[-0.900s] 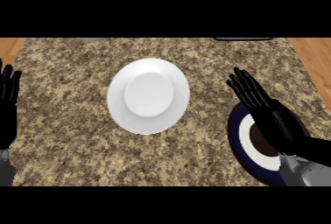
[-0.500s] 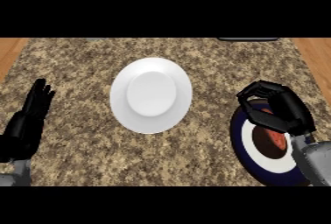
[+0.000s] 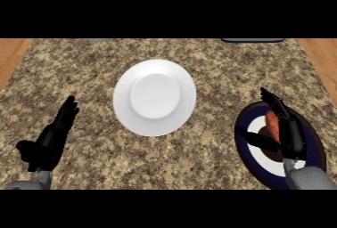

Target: Pick the sweet potato from the plate and place it in the plate

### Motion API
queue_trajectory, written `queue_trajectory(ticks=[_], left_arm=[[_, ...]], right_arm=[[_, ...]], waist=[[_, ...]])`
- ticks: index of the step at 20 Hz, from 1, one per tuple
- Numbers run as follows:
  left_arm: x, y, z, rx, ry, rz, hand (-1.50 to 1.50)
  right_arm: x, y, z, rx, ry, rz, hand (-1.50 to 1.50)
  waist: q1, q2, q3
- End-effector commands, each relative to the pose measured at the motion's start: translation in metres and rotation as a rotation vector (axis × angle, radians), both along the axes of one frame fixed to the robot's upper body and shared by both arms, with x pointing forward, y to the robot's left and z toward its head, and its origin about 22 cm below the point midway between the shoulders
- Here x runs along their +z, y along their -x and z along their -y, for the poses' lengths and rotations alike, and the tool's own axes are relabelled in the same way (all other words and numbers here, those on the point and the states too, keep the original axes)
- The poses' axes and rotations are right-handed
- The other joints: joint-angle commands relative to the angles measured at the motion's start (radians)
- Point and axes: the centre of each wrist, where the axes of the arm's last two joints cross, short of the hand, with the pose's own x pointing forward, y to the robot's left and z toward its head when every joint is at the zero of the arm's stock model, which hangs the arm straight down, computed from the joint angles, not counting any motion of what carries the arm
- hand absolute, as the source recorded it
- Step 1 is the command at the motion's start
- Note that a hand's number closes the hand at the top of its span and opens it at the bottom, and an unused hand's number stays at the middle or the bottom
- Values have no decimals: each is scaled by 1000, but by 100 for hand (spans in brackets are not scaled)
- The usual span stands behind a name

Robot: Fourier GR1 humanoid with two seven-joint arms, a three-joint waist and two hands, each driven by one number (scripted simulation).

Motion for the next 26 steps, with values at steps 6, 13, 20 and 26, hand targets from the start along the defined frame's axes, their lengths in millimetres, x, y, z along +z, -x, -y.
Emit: queue_trajectory(ticks=[6, 13, 20, 26], left_arm=[[-11, -2, -4, -10, 1, -20, 0], [-4, -14, 3, -5, 15, -13, 0], [0, -13, -7, -26, 14, -19, 0], [-2, -11, -7, -21, 19, -9, 0]], right_arm=[[14, 34, 55, -181, 216, -14, -150], [57, 45, 69, -120, 506, -343, -150], [102, 35, 55, -63, 575, -553, -150], [83, 38, 59, -106, 613, -671, -150]], waist=[[2, -4, 0], [-3, -4, -2], [6, -5, 0], [5, -5, 0]])
